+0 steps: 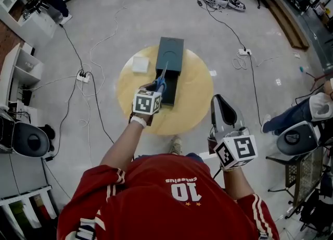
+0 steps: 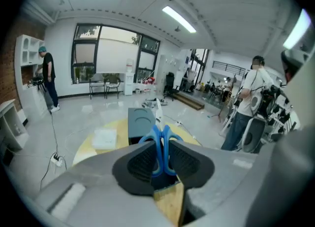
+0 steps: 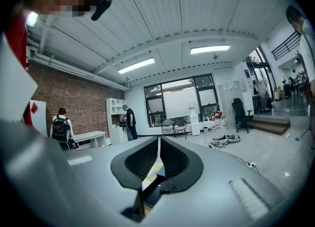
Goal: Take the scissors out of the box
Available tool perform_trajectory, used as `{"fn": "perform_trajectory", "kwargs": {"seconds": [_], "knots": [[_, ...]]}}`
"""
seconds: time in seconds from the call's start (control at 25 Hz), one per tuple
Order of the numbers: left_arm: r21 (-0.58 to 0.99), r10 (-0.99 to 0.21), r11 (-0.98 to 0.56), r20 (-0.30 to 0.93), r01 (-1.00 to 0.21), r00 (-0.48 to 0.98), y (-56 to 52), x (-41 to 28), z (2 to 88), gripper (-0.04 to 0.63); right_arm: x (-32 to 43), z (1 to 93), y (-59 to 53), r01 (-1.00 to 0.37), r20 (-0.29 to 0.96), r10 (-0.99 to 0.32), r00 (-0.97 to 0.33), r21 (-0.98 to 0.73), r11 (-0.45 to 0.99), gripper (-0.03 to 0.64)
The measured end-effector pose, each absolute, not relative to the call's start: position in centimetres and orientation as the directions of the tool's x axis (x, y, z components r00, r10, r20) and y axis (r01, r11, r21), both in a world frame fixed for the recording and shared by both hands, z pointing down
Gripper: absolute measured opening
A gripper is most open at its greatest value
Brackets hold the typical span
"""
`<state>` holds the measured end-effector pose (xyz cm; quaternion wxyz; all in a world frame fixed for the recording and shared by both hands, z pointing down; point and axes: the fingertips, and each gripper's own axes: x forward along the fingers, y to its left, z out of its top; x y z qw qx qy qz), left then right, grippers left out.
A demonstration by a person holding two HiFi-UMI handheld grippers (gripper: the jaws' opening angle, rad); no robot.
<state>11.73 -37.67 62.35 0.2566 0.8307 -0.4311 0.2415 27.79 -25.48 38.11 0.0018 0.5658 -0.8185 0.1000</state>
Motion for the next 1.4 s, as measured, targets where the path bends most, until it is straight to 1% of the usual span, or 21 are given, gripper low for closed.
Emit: {"fn": "perform_trajectory", "kwargs": {"seconds": [0.16, 0.32, 0.48, 0.72, 0.84, 1.16, 1.4], "knots": [[0.139, -0.672, -0.586, 0.468, -0.798, 0.575, -36.2, 11.2, 55.8, 0.097, 26.2, 37.7, -24.1, -0.922, 0.101, -0.925, -0.366, -0.174, 0.346, 0.003], [0.081, -0.722, -0.617, 0.337, -0.783, 0.604, -34.0, 9.5, 50.1, 0.097, 24.1, 37.3, -22.8, -0.920, 0.088, -0.925, -0.370, -0.175, 0.351, 0.003], [0.047, -0.750, -0.629, 0.226, -0.776, 0.622, -31.3, 7.4, 45.4, 0.097, 21.9, 36.3, -21.3, -0.915, 0.067, -0.925, -0.375, -0.188, 0.357, 0.003], [0.021, -0.769, -0.634, 0.085, -0.773, 0.634, -26.7, 3.8, 40.0, 0.097, 18.8, 34.9, -18.4, -0.919, 0.042, -0.927, -0.372, -0.161, 0.361, 0.003], [-0.006, -0.769, -0.638, 0.046, -0.770, 0.637, -25.1, 2.2, 38.9, 0.097, 17.7, 34.3, -17.0, -0.926, 0.028, -0.935, -0.355, -0.149, 0.347, 0.003], [-0.003, -0.740, -0.670, -0.062, -0.742, 0.669, -18.7, -0.5, 33.6, 0.097, 15.8, 32.6, -12.9, -0.940, -0.002, -0.948, -0.318, -0.128, 0.315, 0.003], [-0.012, -0.738, -0.670, -0.095, -0.742, 0.668, -14.4, -4.9, 32.3, 0.097, 13.0, 32.2, -9.5, -0.950, -0.036, -0.959, -0.282, -0.131, 0.284, 0.003]]}}
